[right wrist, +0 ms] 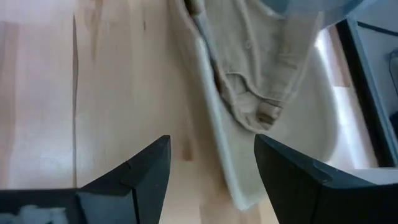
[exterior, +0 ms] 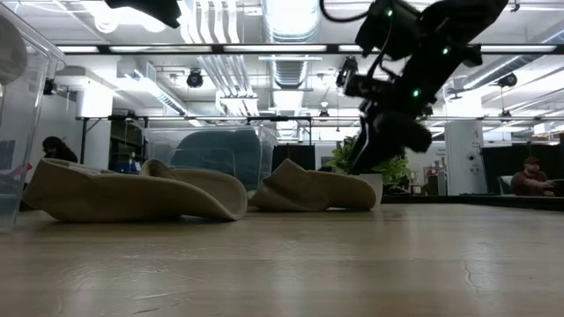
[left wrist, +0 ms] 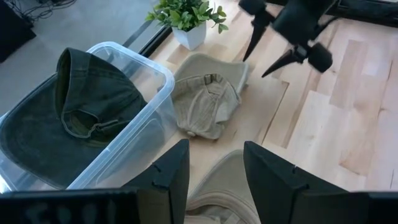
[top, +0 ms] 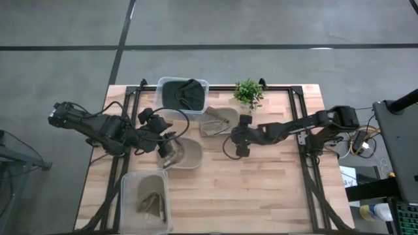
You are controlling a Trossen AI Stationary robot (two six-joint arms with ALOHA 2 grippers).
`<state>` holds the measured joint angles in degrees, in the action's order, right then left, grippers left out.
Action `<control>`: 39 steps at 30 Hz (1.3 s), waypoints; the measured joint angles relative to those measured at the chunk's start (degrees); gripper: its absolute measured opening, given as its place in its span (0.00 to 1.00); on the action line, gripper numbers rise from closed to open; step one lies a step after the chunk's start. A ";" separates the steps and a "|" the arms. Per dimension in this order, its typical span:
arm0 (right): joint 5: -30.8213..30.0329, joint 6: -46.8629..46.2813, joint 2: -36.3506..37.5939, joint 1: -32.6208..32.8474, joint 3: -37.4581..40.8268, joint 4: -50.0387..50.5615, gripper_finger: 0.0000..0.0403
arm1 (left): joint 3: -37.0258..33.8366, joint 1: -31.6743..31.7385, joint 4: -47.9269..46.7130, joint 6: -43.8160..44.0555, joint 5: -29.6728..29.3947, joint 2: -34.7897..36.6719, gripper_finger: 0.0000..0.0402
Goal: Pick & Place hat
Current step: Put the top brown cap in the bottom transparent bin
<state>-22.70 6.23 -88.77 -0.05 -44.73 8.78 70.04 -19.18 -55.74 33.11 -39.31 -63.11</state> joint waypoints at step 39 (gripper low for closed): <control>-10.39 7.55 2.13 11.18 -3.63 8.64 0.03 | 0.00 0.02 0.01 6.01 4.24 0.02 0.36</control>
<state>-33.09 13.78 -86.63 11.12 -48.36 17.42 70.04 -19.16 -55.72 39.12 -35.07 -63.09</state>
